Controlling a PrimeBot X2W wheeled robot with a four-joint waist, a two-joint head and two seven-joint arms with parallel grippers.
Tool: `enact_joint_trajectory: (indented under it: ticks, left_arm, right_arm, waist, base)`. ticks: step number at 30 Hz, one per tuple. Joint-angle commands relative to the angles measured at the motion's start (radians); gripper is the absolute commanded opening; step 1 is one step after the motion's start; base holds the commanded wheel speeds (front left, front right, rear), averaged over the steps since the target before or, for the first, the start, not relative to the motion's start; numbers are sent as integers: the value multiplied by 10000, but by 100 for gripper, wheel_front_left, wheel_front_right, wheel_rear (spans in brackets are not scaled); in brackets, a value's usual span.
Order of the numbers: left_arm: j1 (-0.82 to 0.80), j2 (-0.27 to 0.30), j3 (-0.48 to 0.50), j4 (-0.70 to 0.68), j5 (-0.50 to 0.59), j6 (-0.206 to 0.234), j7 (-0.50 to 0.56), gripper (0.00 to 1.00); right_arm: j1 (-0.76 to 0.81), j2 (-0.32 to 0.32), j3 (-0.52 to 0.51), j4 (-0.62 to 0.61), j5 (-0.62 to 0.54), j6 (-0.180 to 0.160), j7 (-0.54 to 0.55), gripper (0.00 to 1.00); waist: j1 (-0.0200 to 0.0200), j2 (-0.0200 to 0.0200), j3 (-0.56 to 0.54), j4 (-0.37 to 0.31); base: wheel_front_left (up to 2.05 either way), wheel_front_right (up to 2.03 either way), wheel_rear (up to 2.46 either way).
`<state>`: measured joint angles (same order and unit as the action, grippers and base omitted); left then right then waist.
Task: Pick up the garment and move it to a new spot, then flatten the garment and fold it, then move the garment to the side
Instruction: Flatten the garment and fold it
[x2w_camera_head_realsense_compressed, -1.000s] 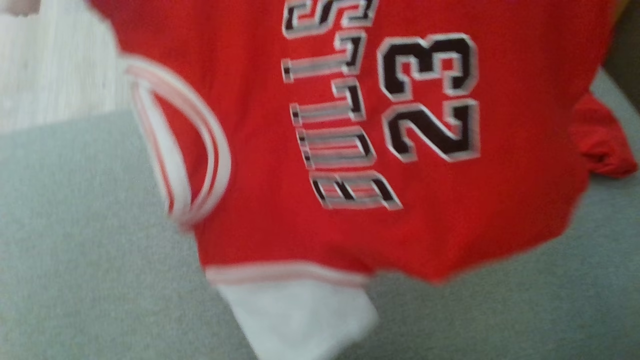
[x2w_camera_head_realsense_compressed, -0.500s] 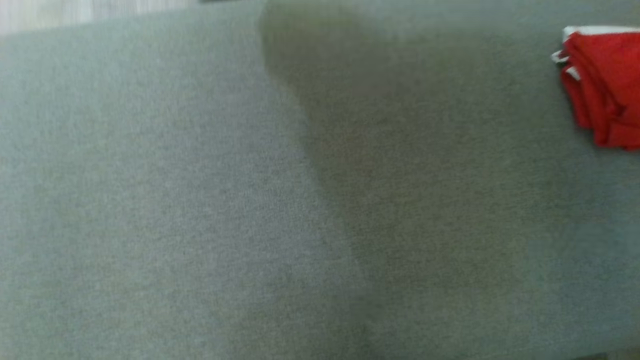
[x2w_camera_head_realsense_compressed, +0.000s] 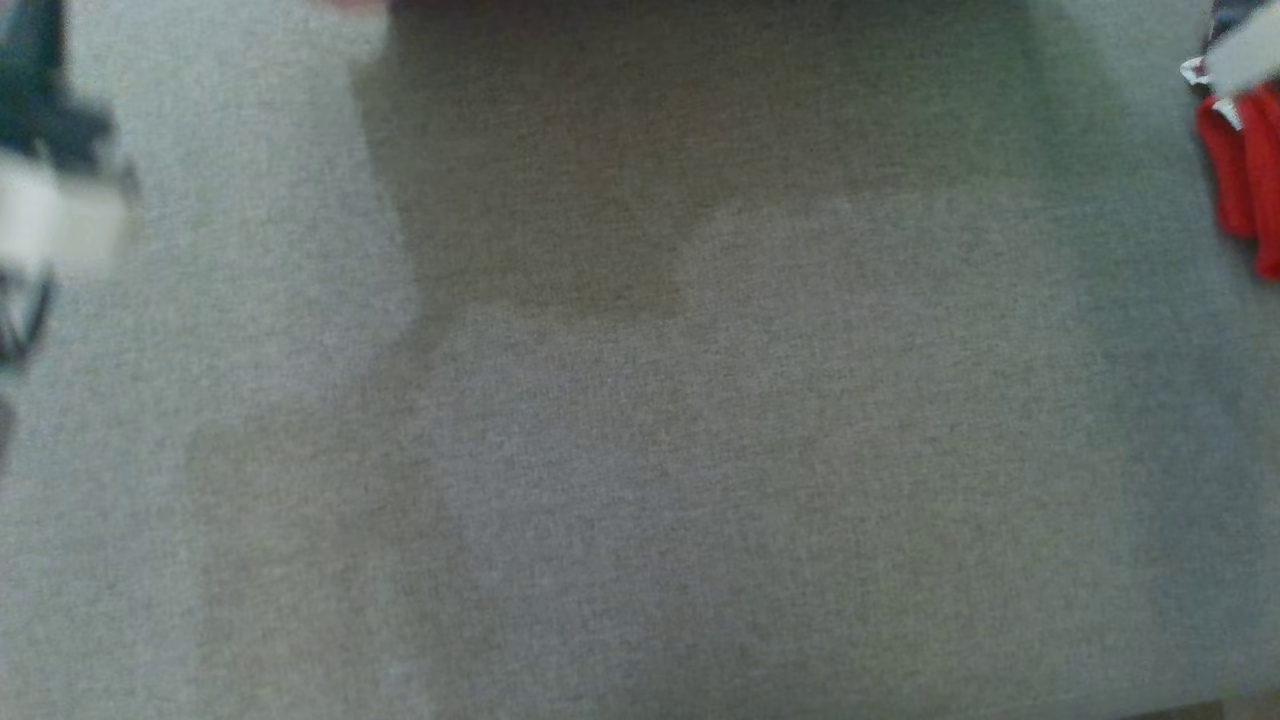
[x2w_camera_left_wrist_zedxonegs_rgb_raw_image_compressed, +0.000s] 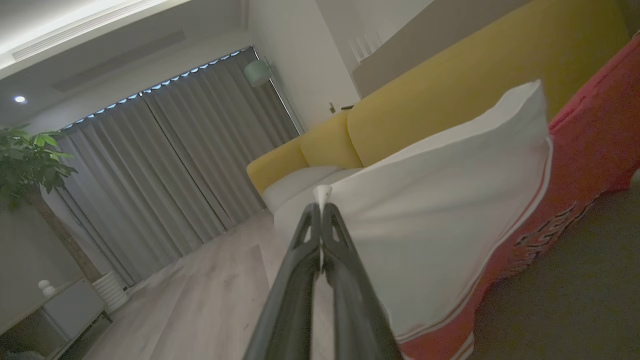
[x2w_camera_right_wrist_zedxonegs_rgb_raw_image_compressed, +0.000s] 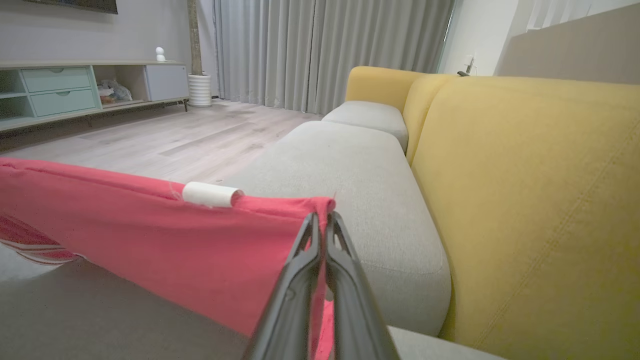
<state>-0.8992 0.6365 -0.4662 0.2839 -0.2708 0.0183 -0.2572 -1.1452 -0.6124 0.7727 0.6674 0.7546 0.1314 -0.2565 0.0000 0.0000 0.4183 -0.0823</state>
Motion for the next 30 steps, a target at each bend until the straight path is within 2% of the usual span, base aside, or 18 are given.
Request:
enact_joint_trajectory:
  ticks: [1, 3, 5, 8, 12, 16, 22, 30]
  left_arm:
    - [1090, 1006, 616, -1030, -180, 291, -43, 0]
    - [1713, 1143, 636, -1326, -260, 398, -43, 0]
    - [3625, 1520, 628, -2213, -529, 738, -27, 0]
    - [5453, 1790, 502, -3068, -757, 1122, 99, 0]
    - [7515, 2036, 120, -3952, -835, 1622, 352, 0]
    - [9065, 2045, -155, -4454, -1153, 2015, 509, 0]
    - [10175, 2137, -461, -4853, -1401, 2120, 568, 0]
    - [10024, 2110, -405, -4929, -1509, 2099, 567, 0]
  right_arm:
    - [866, -510, -349, -496, 32, -7, -52, 0]
    - [1216, -610, -511, -670, 11, -7, -52, 0]
    - [2485, -864, -1088, -1236, -122, -7, -52, 0]
    - [3934, -1009, -1658, -1797, -462, -7, -52, 0]
    - [5853, -842, -2545, -2456, -947, -7, -52, 0]
    - [7372, -665, -3203, -2990, -1530, -7, -52, 0]
    - [8885, -553, -3766, -3618, -2014, -7, -53, 0]
    - [9741, -449, -4336, -4112, -2110, -7, 43, 0]
  waist:
    - [0, 0, -169, 24]
    - [0, 0, -242, 21]
    - [0, 0, -487, 11]
    - [0, 0, -727, -7]
    - [0, 0, -1089, -61]
    - [0, 0, -1386, -118]
    - [0, 0, -1574, -156]
    - [0, 0, -1770, -213]
  base:
    - [0, 0, 0]
    - [0, 0, 0]
    - [0, 0, 0]
    - [0, 0, 0]
    - [0, 0, 0]
    - [0, 0, 0]
    - [0, 0, 0]
    - [0, 0, 0]
